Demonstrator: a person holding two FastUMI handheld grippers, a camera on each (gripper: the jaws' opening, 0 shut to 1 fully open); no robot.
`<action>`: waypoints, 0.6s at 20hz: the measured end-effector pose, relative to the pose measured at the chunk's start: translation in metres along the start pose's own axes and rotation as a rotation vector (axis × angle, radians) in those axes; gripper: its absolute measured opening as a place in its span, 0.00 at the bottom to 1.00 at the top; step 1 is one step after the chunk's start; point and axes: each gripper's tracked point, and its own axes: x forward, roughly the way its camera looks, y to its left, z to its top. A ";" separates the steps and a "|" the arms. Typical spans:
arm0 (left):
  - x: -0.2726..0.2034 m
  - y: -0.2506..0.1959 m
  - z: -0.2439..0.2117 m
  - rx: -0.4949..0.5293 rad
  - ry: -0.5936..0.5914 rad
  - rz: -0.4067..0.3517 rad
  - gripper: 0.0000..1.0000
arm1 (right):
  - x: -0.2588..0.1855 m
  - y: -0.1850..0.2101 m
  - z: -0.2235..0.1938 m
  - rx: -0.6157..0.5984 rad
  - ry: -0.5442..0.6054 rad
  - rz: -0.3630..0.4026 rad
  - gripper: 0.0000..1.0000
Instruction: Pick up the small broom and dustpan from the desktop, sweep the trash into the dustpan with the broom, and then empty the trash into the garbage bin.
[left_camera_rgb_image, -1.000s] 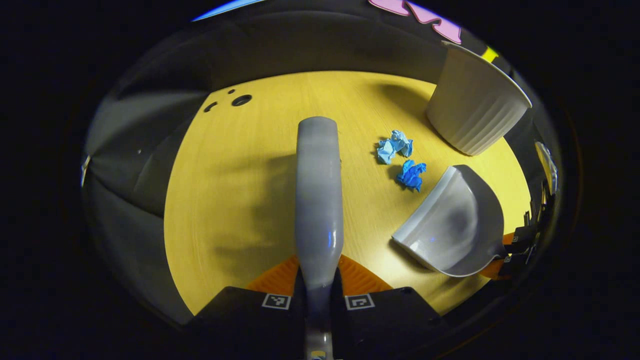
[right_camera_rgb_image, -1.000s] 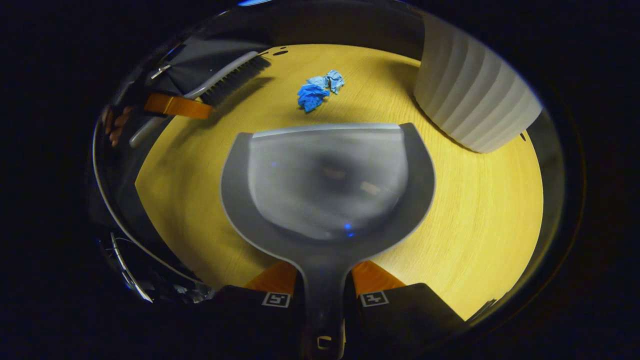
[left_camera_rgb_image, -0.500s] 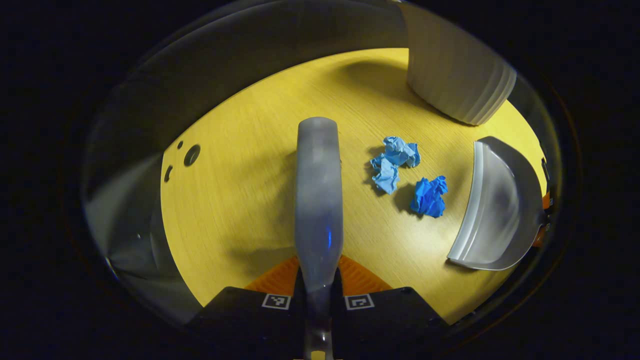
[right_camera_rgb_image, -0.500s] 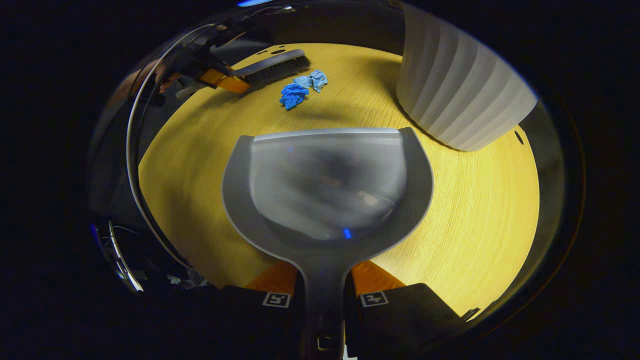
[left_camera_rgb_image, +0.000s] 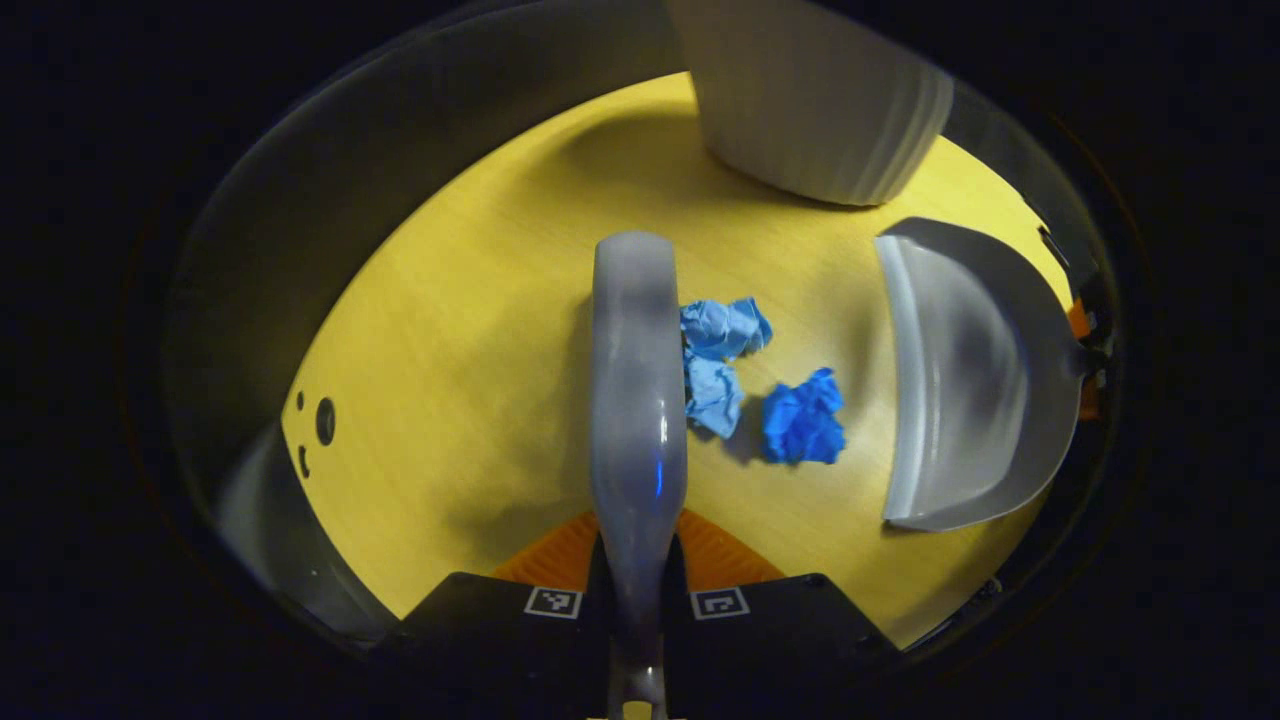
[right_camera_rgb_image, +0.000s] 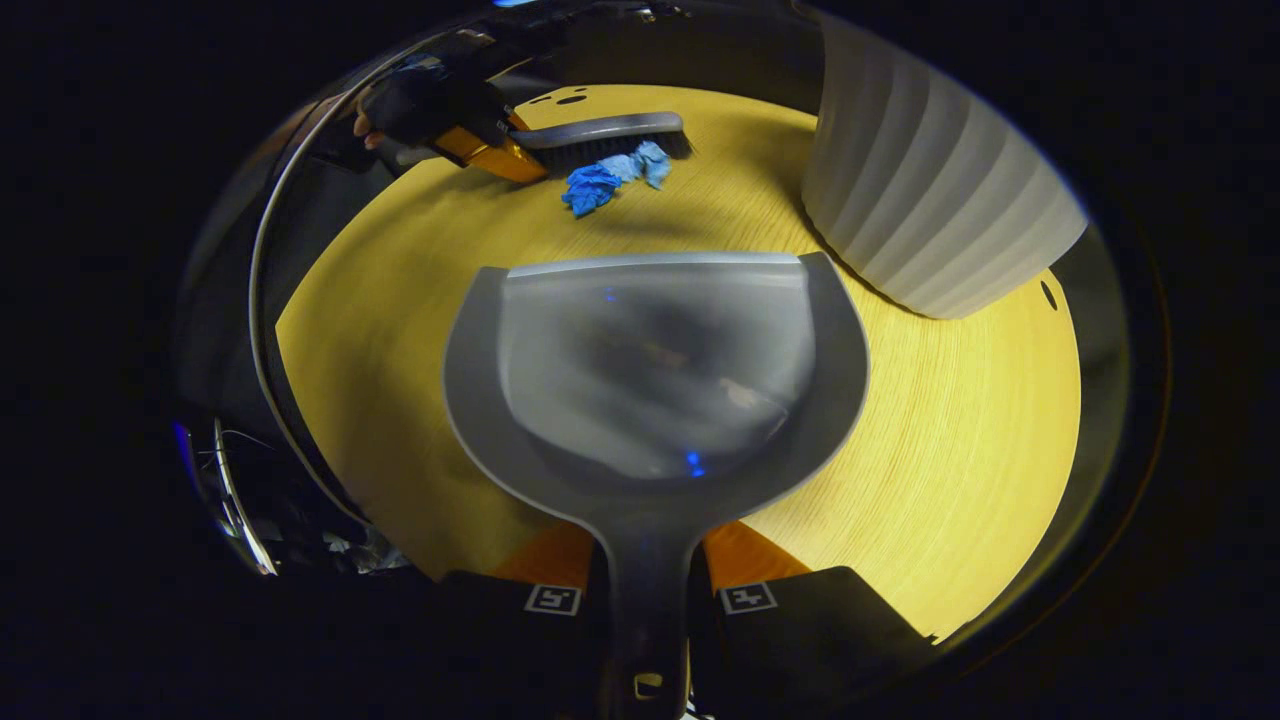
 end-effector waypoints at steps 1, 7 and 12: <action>-0.001 -0.010 -0.001 0.015 -0.002 -0.032 0.25 | 0.000 -0.001 0.000 -0.005 0.000 0.001 0.35; -0.013 -0.074 -0.005 0.023 0.025 -0.194 0.25 | -0.013 -0.010 0.006 -0.005 -0.027 0.013 0.35; -0.037 -0.130 -0.002 -0.074 0.064 -0.367 0.25 | -0.015 -0.014 0.011 -0.028 -0.032 0.026 0.35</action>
